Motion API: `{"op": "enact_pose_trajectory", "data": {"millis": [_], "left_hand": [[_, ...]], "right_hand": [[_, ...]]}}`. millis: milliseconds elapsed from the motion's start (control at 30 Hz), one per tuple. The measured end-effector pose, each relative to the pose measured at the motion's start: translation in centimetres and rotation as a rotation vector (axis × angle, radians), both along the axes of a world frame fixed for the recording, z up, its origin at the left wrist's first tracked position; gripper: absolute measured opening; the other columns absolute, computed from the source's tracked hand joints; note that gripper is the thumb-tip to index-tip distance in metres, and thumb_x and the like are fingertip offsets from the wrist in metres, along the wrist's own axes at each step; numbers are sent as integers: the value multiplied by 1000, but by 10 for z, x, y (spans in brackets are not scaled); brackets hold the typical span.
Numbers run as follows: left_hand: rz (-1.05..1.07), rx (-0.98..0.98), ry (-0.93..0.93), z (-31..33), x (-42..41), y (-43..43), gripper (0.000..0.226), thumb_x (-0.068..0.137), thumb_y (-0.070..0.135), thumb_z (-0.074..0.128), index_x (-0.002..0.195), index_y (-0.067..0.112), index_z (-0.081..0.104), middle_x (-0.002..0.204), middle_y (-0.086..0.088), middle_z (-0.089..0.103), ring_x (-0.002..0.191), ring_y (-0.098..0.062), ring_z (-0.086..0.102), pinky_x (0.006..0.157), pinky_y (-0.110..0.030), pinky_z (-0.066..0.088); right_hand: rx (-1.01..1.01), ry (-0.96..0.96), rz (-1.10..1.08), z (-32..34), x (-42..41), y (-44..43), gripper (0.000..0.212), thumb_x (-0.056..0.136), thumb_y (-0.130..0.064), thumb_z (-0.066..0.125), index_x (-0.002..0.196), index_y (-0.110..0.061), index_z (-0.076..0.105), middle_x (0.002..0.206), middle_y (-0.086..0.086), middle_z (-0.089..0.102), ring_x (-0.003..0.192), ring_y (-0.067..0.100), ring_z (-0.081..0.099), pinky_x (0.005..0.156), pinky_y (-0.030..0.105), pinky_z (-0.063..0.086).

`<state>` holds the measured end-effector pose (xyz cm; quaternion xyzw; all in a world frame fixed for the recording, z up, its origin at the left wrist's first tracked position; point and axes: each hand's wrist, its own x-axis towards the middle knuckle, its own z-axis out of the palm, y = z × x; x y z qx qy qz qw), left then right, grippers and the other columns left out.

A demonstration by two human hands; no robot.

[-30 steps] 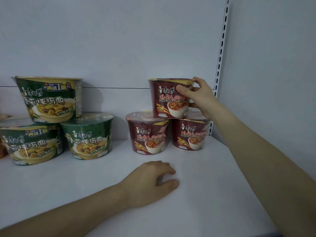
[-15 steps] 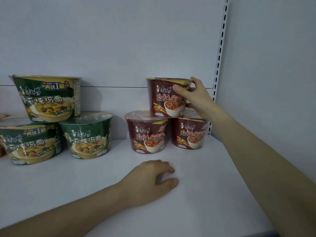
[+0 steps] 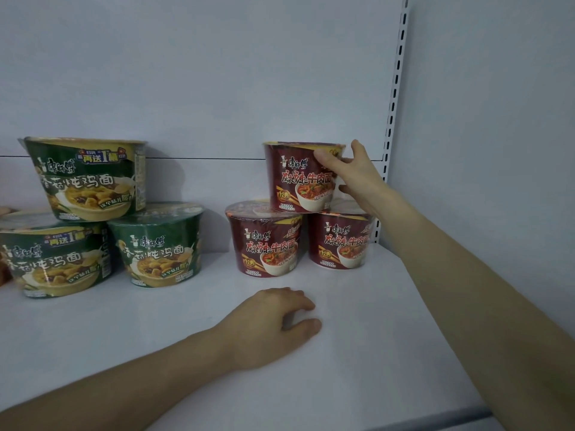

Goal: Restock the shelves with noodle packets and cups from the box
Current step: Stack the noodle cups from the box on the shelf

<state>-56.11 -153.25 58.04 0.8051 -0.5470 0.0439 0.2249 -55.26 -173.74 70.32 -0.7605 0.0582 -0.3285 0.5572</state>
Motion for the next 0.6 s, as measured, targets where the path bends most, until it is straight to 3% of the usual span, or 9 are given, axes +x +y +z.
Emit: {"op": "enact_pose_trajectory", "data": {"millis": [100, 200, 333, 467, 600], "left_hand": [[2, 27, -6, 2, -1, 1, 49, 88, 54, 45, 122, 20, 57, 122, -2, 58, 115, -13, 50, 95, -20, 35], [18, 57, -42, 3, 0, 2, 47, 90, 54, 42, 117, 19, 59, 113, 1, 62, 99, -13, 55, 90, -24, 41], [30, 108, -181, 10, -1, 6, 75, 75, 68, 17, 105, 16, 62, 105, 1, 64, 96, -13, 56, 85, -33, 46], [94, 165, -316, 29, -9, 19, 48, 91, 54, 37, 117, 20, 58, 118, 1, 61, 108, -18, 55, 88, -34, 47], [135, 117, -506, 42, -20, 43, 53, 91, 60, 25, 118, 26, 56, 117, 6, 62, 105, -14, 57, 83, -33, 50]], "right_hand": [[-58, -66, -140, 4, -12, 2, 89, 80, -43, 65, 147, -11, 15, 149, 12, 31, 136, 21, 34, 102, 29, 31], [-137, -237, -279, 6, -27, 9, 63, 85, -38, 63, 136, -10, 40, 139, 7, 46, 126, 15, 45, 99, 24, 37], [-336, -264, -329, 8, -39, 28, 34, 89, -28, 59, 117, -9, 59, 119, 2, 61, 108, 9, 55, 93, 20, 41], [-478, -182, -315, 7, -37, 50, 22, 90, -22, 55, 105, -9, 64, 107, 1, 66, 94, 7, 56, 81, 18, 41], [-557, -244, -413, 8, -36, 71, 20, 91, -23, 50, 98, -11, 65, 102, 3, 67, 98, 16, 60, 86, 30, 48]]}}
